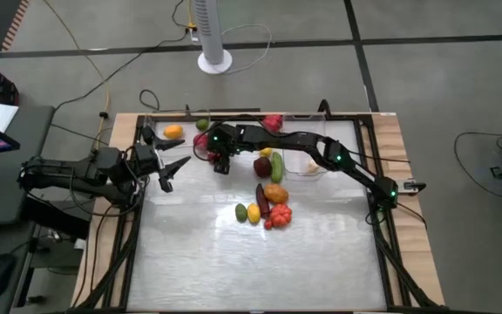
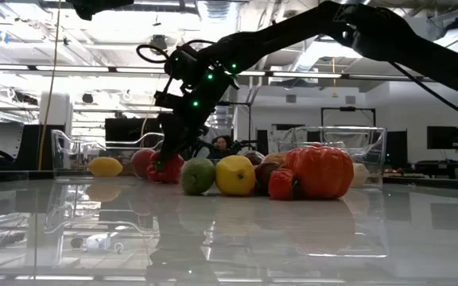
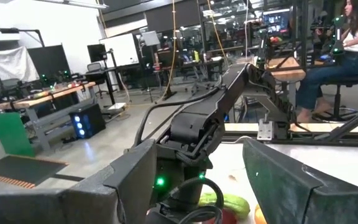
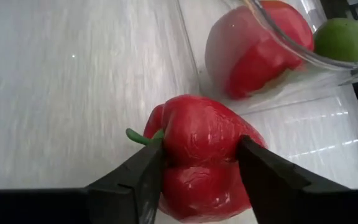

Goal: Sort produce into baskets
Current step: Put the left red bell paper into the right transparent bin

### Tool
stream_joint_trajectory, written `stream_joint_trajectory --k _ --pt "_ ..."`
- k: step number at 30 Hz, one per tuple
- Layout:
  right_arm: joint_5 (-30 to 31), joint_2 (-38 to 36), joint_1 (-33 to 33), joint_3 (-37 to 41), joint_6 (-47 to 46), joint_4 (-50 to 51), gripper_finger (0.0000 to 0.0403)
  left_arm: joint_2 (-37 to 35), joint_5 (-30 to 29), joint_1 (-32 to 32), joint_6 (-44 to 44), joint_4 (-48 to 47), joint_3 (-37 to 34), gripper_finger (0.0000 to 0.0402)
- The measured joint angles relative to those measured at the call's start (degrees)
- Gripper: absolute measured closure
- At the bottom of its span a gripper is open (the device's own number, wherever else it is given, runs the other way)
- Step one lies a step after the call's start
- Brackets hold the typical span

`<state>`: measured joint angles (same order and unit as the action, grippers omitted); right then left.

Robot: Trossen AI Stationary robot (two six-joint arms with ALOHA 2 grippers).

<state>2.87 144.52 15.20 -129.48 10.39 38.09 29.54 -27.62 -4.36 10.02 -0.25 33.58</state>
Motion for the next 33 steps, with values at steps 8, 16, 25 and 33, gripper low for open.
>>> stream_joint_trajectory --k 8,16,25,33 --pt "0.1 -0.08 -0.96 -3.66 1.9 5.81 0.0233 0.0 0.0 -0.02 0.0 -0.03 0.0 0.0173" --pt "-0.13 -2.7 -1.89 -4.82 2.97 11.85 0.0241 0.01 0.0 -0.02 0.02 -0.28 0.0 0.0174" --pt "-0.09 -9.02 -3.35 -4.87 3.45 21.39 0.0241 0.01 -0.01 0.0 -0.54 -0.94 0.0 0.0174" --pt "0.01 -15.96 -3.76 -3.24 1.67 31.71 0.0241 0.0 0.01 -0.02 -2.83 -2.79 0.0 0.0174"
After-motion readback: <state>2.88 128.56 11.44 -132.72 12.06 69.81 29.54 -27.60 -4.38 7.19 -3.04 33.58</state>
